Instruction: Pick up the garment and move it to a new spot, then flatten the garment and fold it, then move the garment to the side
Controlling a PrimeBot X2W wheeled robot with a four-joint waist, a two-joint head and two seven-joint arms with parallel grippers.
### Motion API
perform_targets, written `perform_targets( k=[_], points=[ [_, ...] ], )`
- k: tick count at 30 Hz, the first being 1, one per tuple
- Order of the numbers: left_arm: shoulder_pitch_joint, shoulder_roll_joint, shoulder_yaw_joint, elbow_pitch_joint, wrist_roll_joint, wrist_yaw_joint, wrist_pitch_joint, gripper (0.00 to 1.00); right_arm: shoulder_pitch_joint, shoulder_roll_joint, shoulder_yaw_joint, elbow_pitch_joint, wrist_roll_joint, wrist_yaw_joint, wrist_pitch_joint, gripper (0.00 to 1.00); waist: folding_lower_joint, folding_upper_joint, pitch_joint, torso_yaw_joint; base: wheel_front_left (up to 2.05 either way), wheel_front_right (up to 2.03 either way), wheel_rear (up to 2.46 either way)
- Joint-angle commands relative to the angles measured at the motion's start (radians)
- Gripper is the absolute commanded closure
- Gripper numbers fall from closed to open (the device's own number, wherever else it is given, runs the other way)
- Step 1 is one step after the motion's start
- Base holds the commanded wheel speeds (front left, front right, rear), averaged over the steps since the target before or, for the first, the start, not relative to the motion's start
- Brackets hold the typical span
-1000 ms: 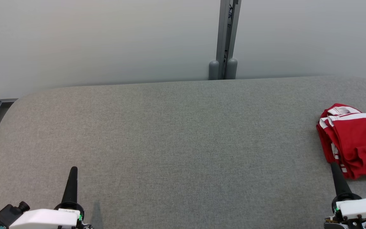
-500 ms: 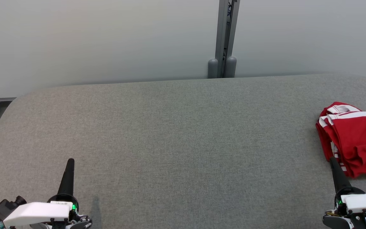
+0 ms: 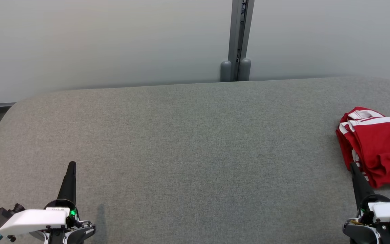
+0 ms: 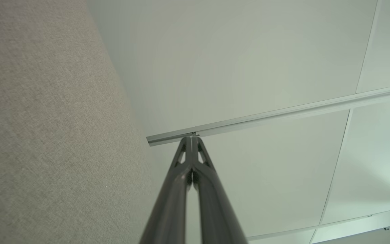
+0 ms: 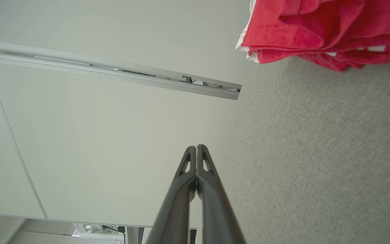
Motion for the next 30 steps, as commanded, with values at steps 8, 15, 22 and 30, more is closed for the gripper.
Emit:
perform_targets(
  k=[8, 15, 22, 30],
  points=[
    [-0.039, 0.007, 0.015, 0.001, -0.064, -0.009, 0.02, 1.0, -0.025, -0.01, 0.0, 0.002, 0.079, 0.001, 0.022, 1.0, 0.0, 0.0, 0.004, -0.003, 0.0, 0.0, 0.0],
    [-0.048, 0.007, 0.023, 0.005, -0.109, -0.01, 0.033, 1.0, -0.035, -0.011, 0.001, 0.005, 0.134, 0.001, 0.034, 1.0, 0.0, 0.0, 0.008, -0.005, 0.0, 0.0, 0.0],
    [-0.06, 0.006, 0.03, 0.007, -0.147, -0.012, 0.046, 1.0, -0.043, -0.013, 0.001, 0.007, 0.186, 0.001, 0.045, 1.0, 0.0, 0.0, 0.012, -0.007, 0.0, 0.0, 0.0],
    [-0.058, 0.004, 0.032, 0.007, -0.142, -0.01, 0.046, 1.0, -0.04, -0.012, 0.001, 0.007, 0.18, 0.001, 0.045, 1.0, 0.0, 0.0, 0.012, -0.007, 0.0, 0.0, 0.0]
  ],
)
